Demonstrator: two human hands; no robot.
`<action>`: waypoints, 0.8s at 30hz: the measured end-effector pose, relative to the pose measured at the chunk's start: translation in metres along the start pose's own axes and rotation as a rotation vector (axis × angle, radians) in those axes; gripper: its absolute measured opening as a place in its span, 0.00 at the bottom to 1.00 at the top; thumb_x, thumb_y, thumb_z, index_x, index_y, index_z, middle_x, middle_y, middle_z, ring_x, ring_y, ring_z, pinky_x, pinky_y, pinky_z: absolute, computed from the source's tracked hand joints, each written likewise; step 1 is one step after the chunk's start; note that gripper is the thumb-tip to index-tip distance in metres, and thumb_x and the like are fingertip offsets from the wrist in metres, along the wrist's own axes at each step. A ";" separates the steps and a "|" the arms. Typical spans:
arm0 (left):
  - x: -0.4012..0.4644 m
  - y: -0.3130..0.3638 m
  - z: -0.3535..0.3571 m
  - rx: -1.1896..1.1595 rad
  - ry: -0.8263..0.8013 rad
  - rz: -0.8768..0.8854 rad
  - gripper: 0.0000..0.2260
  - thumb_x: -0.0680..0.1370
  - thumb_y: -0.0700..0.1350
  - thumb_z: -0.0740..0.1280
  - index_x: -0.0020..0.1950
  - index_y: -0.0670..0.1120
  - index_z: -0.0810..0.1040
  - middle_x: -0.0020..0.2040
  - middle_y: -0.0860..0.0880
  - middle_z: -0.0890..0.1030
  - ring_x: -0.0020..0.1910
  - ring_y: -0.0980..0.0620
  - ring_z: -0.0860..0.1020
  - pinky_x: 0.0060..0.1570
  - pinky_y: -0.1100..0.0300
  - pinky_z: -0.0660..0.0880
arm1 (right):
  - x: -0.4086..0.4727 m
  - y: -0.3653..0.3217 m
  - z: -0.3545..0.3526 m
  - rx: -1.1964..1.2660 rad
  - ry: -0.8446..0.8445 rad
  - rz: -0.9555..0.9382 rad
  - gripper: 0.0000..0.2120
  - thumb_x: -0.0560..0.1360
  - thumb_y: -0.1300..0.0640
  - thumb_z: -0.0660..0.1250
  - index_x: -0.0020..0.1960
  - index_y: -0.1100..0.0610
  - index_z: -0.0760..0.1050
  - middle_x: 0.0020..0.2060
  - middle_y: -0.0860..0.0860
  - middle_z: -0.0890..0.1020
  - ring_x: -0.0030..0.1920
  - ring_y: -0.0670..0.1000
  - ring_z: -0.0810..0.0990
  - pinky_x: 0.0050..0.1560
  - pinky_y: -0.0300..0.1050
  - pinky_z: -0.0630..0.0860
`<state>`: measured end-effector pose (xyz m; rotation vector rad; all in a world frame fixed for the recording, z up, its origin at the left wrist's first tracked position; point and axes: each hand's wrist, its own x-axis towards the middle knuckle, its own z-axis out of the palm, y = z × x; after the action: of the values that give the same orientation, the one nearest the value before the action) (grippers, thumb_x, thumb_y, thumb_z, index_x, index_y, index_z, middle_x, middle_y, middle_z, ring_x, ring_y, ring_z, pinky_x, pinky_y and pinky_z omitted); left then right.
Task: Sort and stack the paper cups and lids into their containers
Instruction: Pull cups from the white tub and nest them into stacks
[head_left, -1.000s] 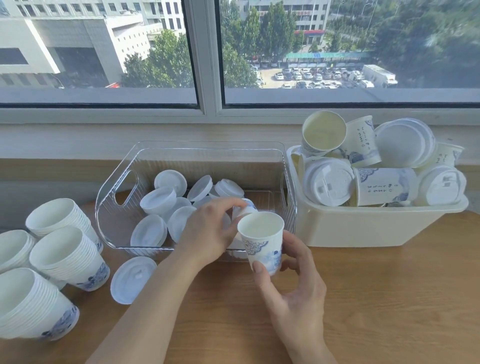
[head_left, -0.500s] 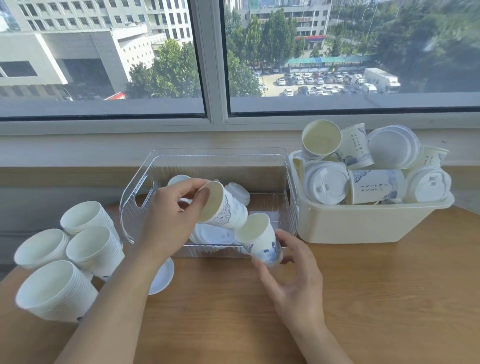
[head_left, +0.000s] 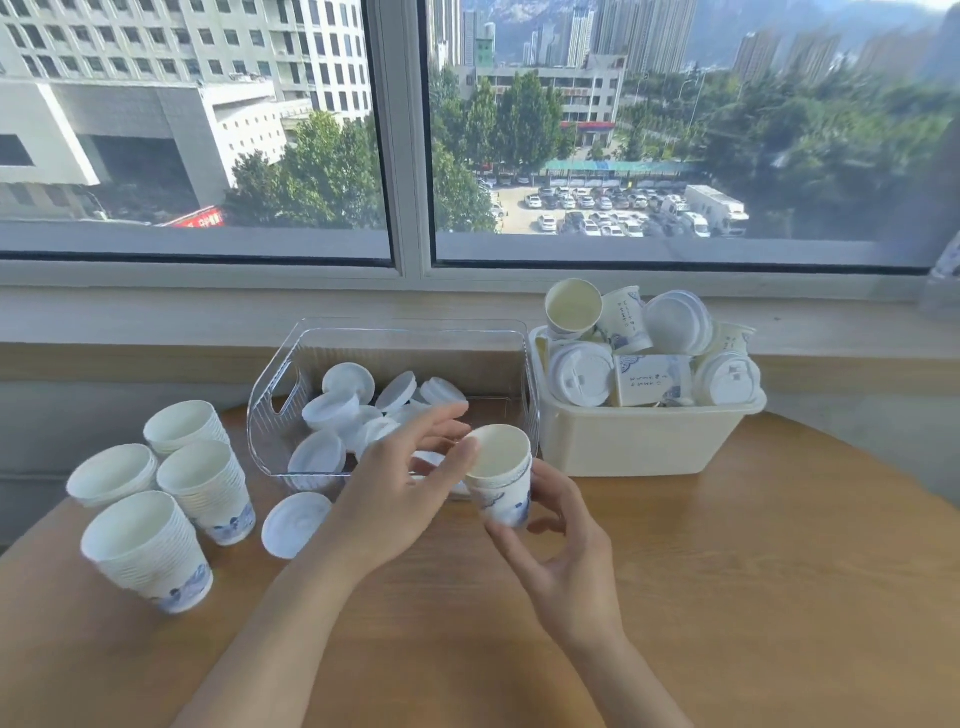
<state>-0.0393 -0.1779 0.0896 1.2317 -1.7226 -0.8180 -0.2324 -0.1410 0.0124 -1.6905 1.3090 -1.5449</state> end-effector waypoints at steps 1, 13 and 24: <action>-0.006 0.002 0.004 -0.007 -0.032 0.005 0.25 0.76 0.69 0.69 0.71 0.62 0.75 0.61 0.65 0.82 0.64 0.63 0.78 0.57 0.66 0.75 | -0.002 -0.006 -0.004 0.023 -0.004 0.016 0.28 0.74 0.55 0.79 0.70 0.45 0.73 0.63 0.42 0.83 0.63 0.51 0.82 0.54 0.54 0.81; -0.038 0.026 0.042 -0.092 0.026 0.040 0.32 0.76 0.51 0.77 0.77 0.59 0.69 0.62 0.65 0.80 0.63 0.61 0.78 0.62 0.61 0.77 | -0.001 -0.050 -0.051 -0.127 -0.120 -0.141 0.38 0.79 0.49 0.74 0.82 0.44 0.58 0.77 0.43 0.69 0.73 0.44 0.74 0.62 0.48 0.79; -0.012 0.033 0.048 -0.083 0.135 0.086 0.32 0.76 0.60 0.72 0.78 0.62 0.66 0.65 0.63 0.77 0.65 0.62 0.76 0.60 0.65 0.74 | 0.047 -0.052 -0.078 -0.323 -0.181 -0.224 0.26 0.82 0.54 0.69 0.78 0.45 0.69 0.76 0.38 0.71 0.74 0.40 0.70 0.66 0.49 0.77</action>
<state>-0.0943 -0.1549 0.0940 1.1235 -1.6057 -0.7310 -0.2944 -0.1424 0.0961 -2.1874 1.3672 -1.3083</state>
